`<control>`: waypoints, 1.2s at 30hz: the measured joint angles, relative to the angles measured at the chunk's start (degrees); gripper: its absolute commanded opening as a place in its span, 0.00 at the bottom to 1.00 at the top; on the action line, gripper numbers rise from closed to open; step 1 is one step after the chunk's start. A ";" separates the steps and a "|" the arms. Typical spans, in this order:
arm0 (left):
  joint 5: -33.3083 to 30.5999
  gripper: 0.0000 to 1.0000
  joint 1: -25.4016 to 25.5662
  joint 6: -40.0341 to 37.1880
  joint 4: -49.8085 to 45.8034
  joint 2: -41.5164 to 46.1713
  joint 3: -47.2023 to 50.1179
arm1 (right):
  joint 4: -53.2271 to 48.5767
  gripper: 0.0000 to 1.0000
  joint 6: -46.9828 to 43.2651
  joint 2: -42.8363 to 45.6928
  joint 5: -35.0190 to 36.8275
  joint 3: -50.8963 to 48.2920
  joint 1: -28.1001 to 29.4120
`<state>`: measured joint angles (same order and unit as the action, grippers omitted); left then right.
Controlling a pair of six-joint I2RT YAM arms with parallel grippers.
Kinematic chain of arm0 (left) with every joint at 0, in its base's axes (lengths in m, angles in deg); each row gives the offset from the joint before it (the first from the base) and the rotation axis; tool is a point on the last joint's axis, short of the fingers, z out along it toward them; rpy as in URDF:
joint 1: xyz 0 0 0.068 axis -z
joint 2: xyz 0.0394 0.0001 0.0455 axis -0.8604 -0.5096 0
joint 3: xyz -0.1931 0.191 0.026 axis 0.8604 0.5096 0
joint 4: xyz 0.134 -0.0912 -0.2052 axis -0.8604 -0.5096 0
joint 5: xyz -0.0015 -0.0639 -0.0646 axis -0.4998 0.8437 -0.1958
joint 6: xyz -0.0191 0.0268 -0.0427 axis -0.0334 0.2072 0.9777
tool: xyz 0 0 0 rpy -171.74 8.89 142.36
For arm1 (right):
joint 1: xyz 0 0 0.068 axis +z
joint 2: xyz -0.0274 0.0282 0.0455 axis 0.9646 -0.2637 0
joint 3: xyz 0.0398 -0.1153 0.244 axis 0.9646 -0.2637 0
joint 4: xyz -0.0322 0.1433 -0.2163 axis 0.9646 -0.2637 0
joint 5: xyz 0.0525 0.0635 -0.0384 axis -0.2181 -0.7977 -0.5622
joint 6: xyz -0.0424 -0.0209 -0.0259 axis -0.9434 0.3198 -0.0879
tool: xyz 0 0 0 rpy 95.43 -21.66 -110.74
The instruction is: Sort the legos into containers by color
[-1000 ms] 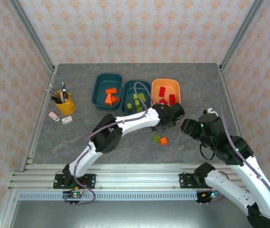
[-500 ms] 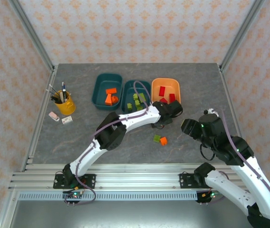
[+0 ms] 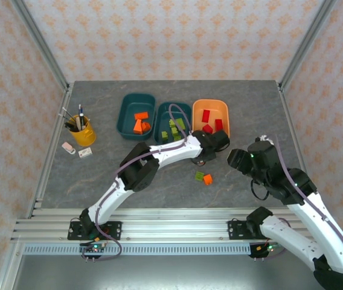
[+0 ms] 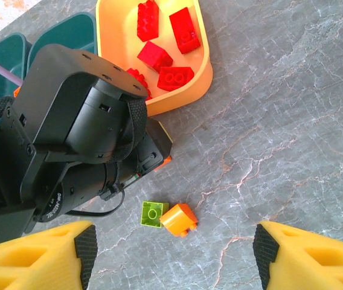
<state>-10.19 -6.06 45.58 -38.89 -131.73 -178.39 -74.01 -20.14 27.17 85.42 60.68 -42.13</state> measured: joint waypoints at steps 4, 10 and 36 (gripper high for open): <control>0.55 0.25 0.00 -1.14 0.15 0.98 1.42 | 0.68 0.70 -0.07 -0.66 -0.02 0.00 0.00; 0.79 0.25 -0.11 -3.23 -1.62 7.19 6.56 | 1.18 0.69 -1.14 -0.59 -1.62 0.09 0.00; -2.99 0.25 -37.44 -34.77 -11.54 14.40 5.95 | 38.42 0.71 5.88 -38.38 -27.08 12.02 0.07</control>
<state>-13.19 -43.50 10.80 -50.43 -117.33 -172.44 -35.59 -14.26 -11.21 58.34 72.70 -42.07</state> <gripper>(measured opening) 0.300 0.714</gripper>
